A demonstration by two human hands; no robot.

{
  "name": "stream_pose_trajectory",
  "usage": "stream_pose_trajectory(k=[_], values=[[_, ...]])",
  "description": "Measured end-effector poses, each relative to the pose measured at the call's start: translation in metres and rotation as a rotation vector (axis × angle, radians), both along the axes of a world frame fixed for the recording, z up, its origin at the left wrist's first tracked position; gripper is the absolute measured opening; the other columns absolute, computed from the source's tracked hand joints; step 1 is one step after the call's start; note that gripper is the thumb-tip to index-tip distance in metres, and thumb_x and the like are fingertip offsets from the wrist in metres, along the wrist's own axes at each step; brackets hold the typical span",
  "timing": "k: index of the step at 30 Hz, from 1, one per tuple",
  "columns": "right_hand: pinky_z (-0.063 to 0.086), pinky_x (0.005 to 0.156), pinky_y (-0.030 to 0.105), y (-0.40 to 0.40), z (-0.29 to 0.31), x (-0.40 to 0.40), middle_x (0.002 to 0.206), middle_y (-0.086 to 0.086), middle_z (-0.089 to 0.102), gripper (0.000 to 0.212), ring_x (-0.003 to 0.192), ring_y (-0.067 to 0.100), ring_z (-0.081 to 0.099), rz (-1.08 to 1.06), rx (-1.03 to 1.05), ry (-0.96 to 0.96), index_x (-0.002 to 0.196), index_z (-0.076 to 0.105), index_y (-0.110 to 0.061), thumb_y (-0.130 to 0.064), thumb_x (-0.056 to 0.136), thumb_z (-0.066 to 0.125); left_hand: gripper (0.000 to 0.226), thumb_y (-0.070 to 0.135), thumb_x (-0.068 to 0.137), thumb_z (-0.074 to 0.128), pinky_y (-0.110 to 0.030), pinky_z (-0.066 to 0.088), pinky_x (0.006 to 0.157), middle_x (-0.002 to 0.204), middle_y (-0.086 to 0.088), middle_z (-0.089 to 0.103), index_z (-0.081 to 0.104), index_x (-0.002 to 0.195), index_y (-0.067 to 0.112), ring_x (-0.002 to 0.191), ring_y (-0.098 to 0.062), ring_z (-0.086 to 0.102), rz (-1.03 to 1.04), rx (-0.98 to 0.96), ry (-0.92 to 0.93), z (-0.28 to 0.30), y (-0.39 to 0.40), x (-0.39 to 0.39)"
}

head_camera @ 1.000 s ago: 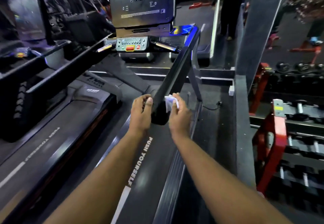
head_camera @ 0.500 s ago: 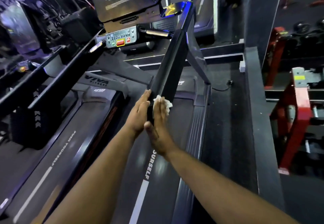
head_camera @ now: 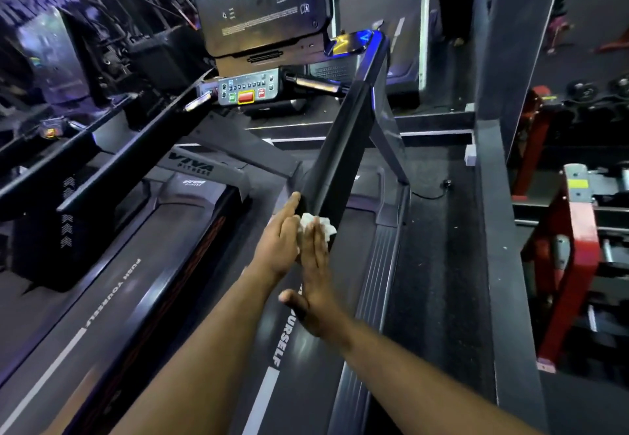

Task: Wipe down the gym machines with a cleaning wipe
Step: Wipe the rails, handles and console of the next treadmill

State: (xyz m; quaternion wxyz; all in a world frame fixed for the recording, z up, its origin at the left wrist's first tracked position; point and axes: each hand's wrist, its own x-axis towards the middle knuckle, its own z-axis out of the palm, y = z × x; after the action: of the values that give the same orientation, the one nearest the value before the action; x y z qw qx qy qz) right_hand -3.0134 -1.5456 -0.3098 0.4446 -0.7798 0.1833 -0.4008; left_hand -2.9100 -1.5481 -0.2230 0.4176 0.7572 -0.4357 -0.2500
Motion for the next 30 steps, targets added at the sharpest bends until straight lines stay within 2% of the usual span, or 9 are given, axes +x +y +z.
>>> stream_pose_trajectory(k=[2, 5, 7, 13, 15, 19, 21, 25, 30], values=[[-0.007, 0.126, 0.052, -0.027, 0.004, 0.008, 0.166, 0.006, -0.022, 0.118, 0.154, 0.024, -0.022, -0.033, 0.045, -0.008, 0.159, -0.003, 0.000, -0.088, 0.084, 0.021, 0.061, 0.028, 0.095, 0.037, -0.018, 0.034, 0.114, 0.150, 0.005, 0.051, 0.041, 0.155, 0.019, 0.128, 0.010, 0.047, -0.003, 0.009, -0.033, 0.002, -0.002, -0.002], [-0.007, 0.125, 0.052, -0.090, 0.029, 0.017, 0.165, 0.000, -0.022, 0.123, 0.149, 0.006, -0.029, -0.055, 0.174, 0.036, 0.159, -0.006, -0.009, -0.096, 0.076, 0.016, 0.063, 0.032, 0.094, 0.038, -0.026, 0.026, 0.122, 0.158, 0.000, 0.043, 0.041, 0.154, 0.017, 0.144, -0.004, 0.038, -0.004, 0.005, -0.083, 0.002, -0.004, -0.004], [-0.006, 0.125, 0.052, -0.110, 0.033, 0.017, 0.167, 0.004, -0.023, 0.126, 0.150, 0.008, -0.029, -0.025, 0.163, 0.069, 0.161, -0.006, -0.010, -0.098, 0.074, 0.018, 0.065, 0.034, 0.092, 0.036, -0.029, 0.023, 0.124, 0.160, 0.000, 0.040, 0.041, 0.155, 0.017, 0.147, -0.007, 0.034, 0.000, 0.009, -0.111, 0.002, -0.004, -0.004], [-0.008, 0.125, 0.051, -0.035, -0.002, -0.005, 0.167, 0.014, -0.021, 0.117, 0.154, 0.030, -0.021, 0.026, -0.037, 0.056, 0.157, -0.011, -0.004, -0.089, 0.084, 0.023, 0.065, 0.036, 0.092, 0.036, -0.032, 0.023, 0.125, 0.160, 0.005, 0.040, 0.040, 0.155, 0.021, 0.147, -0.004, 0.033, 0.018, 0.035, -0.171, 0.002, -0.005, -0.005], [-0.008, 0.126, 0.050, -0.057, 0.000, 0.001, 0.166, 0.010, -0.022, 0.118, 0.154, 0.025, -0.022, 0.013, 0.023, 0.018, 0.156, -0.013, -0.006, -0.091, 0.082, 0.022, 0.065, 0.036, 0.093, 0.035, -0.030, 0.022, 0.125, 0.161, 0.005, 0.038, 0.039, 0.156, 0.020, 0.148, -0.005, 0.031, -0.002, 0.062, -0.222, 0.001, -0.006, -0.005], [-0.010, 0.126, 0.047, -0.102, 0.012, 0.008, 0.160, -0.009, -0.030, 0.124, 0.150, 0.011, -0.029, -0.031, 0.271, 0.039, 0.154, -0.020, -0.020, -0.101, 0.069, 0.020, 0.064, 0.037, 0.094, 0.034, -0.031, 0.020, 0.126, 0.163, 0.007, 0.034, 0.037, 0.157, 0.022, 0.150, -0.005, 0.028, -0.004, 0.096, -0.315, 0.000, -0.005, -0.005], [-0.012, 0.125, 0.046, -0.078, 0.006, 0.004, 0.160, -0.007, -0.034, 0.119, 0.151, 0.014, -0.030, 0.007, 0.260, 0.030, 0.154, -0.021, -0.020, -0.097, 0.075, 0.022, 0.063, 0.036, 0.096, 0.035, -0.027, 0.019, 0.125, 0.163, 0.008, 0.033, 0.037, 0.157, 0.022, 0.150, -0.003, 0.027, -0.006, 0.105, -0.329, -0.001, -0.006, -0.004], [-0.016, 0.123, 0.033, -0.013, -0.015, -0.007, 0.163, -0.003, -0.033, 0.116, 0.151, 0.020, -0.029, 0.076, 0.245, 0.006, 0.156, -0.021, -0.013, -0.091, 0.081, 0.021, 0.052, 0.018, 0.106, 0.041, -0.020, 0.015, 0.123, 0.164, 0.007, 0.030, 0.035, 0.158, 0.020, 0.150, -0.002, 0.024, -0.015, 0.107, -0.364, -0.003, -0.007, 0.001], [-0.014, 0.125, 0.043, -0.078, -0.001, 0.012, 0.165, -0.004, -0.024, 0.124, 0.152, 0.011, -0.025, -0.084, 0.427, -0.037, 0.159, -0.012, -0.012, -0.098, 0.075, 0.016, 0.061, 0.032, 0.099, 0.035, -0.024, 0.014, 0.125, 0.165, 0.007, 0.028, 0.034, 0.159, 0.020, 0.152, -0.003, 0.022, -0.038, 0.125, -0.382, -0.002, -0.007, 0.000]])
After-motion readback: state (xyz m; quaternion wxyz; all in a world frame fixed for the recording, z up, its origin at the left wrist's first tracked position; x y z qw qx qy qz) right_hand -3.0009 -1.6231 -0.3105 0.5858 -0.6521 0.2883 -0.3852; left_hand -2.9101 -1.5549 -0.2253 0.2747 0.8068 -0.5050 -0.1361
